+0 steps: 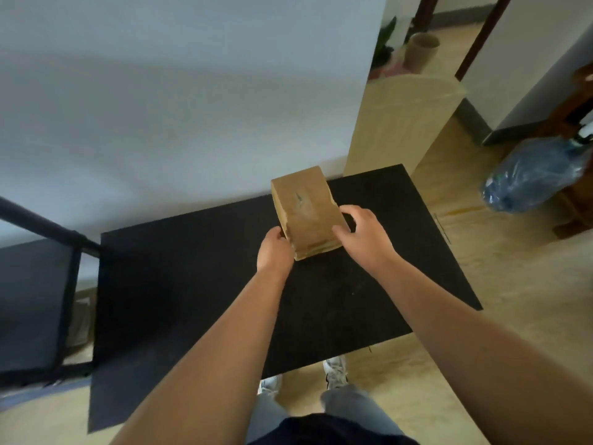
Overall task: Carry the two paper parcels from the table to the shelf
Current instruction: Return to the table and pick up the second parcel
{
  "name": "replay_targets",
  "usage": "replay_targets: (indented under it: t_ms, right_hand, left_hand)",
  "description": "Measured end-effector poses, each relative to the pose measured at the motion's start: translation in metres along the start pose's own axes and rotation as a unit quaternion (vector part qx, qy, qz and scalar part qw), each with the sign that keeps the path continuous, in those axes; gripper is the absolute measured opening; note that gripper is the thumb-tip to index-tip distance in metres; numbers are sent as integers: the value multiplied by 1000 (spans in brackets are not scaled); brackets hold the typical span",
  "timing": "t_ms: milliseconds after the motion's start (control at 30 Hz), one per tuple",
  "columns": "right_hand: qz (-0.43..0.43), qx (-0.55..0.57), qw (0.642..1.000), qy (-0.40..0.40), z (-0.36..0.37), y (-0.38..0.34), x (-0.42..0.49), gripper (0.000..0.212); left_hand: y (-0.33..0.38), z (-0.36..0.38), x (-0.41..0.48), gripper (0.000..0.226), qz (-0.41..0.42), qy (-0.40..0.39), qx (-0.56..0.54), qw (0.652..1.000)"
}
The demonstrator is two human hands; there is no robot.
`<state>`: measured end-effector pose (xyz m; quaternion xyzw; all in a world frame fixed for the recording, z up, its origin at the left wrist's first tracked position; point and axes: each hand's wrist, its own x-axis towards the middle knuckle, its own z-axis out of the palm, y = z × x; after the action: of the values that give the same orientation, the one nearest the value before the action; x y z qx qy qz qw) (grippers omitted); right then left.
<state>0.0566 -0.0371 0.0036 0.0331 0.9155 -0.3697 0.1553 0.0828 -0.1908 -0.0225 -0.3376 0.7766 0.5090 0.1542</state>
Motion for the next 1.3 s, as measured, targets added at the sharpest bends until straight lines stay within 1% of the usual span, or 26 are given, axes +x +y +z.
replay_targets:
  t_ms: [67, 133, 267, 400, 533, 633, 800, 867, 967, 1067, 1233, 1300]
  right_hand:
    - [-2, -10, 1000, -29, -9, 8, 13, 56]
    - [1, -24, 998, -65, -13, 13, 21, 60]
    - [0, -48, 992, -120, -8, 19, 28, 67]
    - [8, -39, 992, -117, -2, 20, 25, 66]
    - [19, -17, 993, -118, 0, 24, 17, 61]
    - [24, 12, 993, -115, 0, 27, 7, 56]
    - [34, 74, 989, -127, 14, 21, -11, 48]
    - [40, 98, 984, -141, 23, 21, -19, 48]
    - [58, 118, 978, -164, 36, 25, -28, 52]
    - [82, 118, 972, -183, 44, 29, -35, 56]
    - [86, 92, 972, -201, 49, 37, -40, 58]
    - [78, 90, 974, -192, 48, 37, -39, 54]
  left_hand:
    - [1, 10, -2, 52, -44, 15, -34, 998]
    - [-1, 18, -3, 53, -60, 22, -50, 997]
    - [-4, 24, -3, 52, -51, 16, -58, 997]
    - [-4, 20, -8, 48, -40, 21, -72, 996]
    - [-7, 16, -22, 45, 9, 64, -115, 991]
    - [-6, 9, -37, 42, 69, 58, -113, 989]
    - [-12, -3, -51, 38, 110, 59, -142, 982]
    - [-19, -8, -56, 36, 118, 84, -139, 980]
    - [-34, -13, -61, 28, 106, 126, -131, 978]
    - [-46, -12, -67, 21, 91, 136, -111, 980]
    - [-58, -6, -70, 19, 80, 146, -58, 984]
    - [-58, -5, -69, 24, 76, 152, -47, 984]
